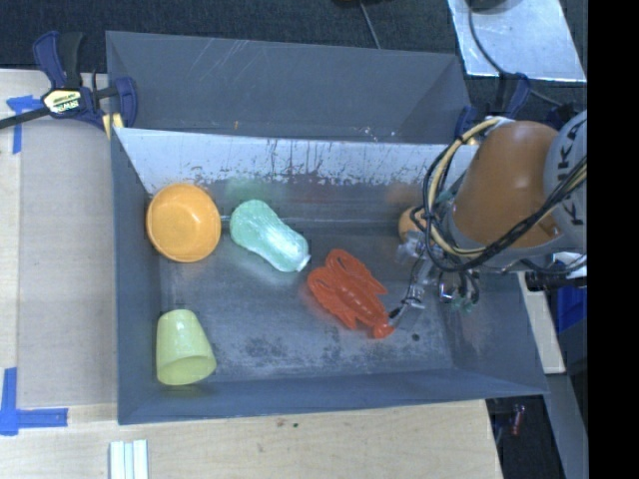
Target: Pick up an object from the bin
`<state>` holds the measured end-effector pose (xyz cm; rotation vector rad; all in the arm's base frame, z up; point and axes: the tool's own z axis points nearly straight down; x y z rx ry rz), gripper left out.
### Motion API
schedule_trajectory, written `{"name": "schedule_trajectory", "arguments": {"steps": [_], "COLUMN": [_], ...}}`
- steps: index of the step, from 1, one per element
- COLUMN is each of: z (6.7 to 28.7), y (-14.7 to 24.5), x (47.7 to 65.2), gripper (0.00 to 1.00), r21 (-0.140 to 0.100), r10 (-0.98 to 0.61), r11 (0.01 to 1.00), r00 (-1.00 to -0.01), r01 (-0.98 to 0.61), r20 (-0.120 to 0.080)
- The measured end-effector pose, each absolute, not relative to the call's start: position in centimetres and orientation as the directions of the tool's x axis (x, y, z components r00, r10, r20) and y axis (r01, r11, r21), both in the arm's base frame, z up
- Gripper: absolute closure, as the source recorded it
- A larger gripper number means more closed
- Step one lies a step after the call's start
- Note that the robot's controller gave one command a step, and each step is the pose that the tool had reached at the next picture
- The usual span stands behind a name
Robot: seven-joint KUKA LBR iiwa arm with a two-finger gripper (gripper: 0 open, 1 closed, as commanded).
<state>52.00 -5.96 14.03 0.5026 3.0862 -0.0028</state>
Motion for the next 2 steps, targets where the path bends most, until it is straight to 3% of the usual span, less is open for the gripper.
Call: {"name": "schedule_trajectory", "arguments": {"steps": [1,2], "z": [10.0,7.0], "y": [-2.8,-2.9], "x": [51.0,50.1], "gripper": [0.0,0.0], "r21": [0.0,0.0], "r10": [0.278,0.334], "r11": [0.961,0.942], "r00": [-0.961,-0.942], "r01": [0.278,0.334], "r20": [-0.004,-0.019]}}
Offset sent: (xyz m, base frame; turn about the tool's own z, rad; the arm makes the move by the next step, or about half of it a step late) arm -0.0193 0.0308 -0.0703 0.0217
